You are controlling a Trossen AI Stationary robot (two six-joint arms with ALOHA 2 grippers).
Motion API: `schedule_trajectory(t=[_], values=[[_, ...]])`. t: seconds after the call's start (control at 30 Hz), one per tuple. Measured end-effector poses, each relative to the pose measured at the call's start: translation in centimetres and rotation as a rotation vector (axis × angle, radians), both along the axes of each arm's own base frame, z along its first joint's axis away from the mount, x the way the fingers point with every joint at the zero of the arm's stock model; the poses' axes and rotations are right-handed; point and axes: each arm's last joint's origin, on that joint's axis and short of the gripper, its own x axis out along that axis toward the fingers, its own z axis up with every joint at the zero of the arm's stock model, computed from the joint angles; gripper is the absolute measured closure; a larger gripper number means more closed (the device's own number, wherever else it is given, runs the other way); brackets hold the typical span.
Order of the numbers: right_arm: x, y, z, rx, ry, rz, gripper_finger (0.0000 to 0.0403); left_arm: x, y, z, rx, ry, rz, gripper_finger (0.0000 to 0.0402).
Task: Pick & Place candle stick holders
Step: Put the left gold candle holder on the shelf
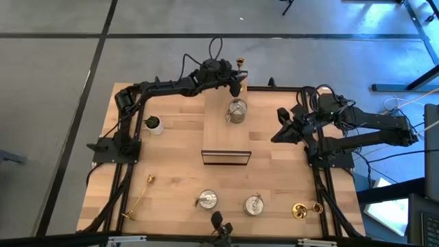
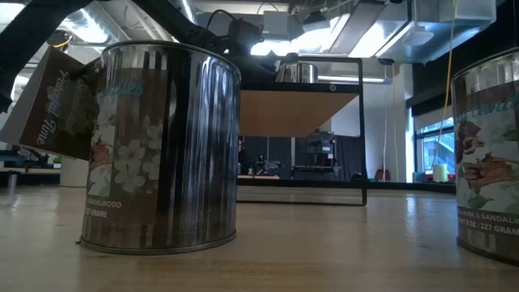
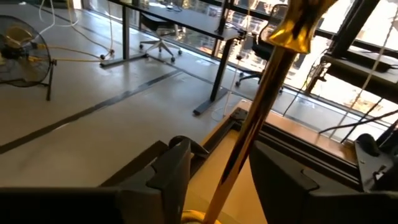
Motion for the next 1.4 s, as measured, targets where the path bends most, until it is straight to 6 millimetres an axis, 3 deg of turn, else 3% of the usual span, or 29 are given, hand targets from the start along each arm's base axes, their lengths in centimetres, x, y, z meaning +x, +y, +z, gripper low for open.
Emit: schedule_trajectory(t=[0.2,0.5,1.0,1.4], values=[[0.0,0.0,0.0,0.000,0.001,0.001,0.0400,-0.2,-0.1,0.1,0.032,0.037,0.008,0.0209],[0.0,0.0,0.0,-0.007,-0.002,0.002,0.0400,-1.8,-0.5,2.7,0.099,0.089,0.038,0.0200],[0.0,0.0,0.1,-0.017,-0.016,0.003,0.0400,-3.8,-1.6,2.9,-0.006,0.295,-0.032,0.0200],[0.0,0.0,0.1,-0.018,-0.022,0.010,0.0400,-6.7,-3.4,4.8,-0.067,0.439,-0.056,0.0199]])
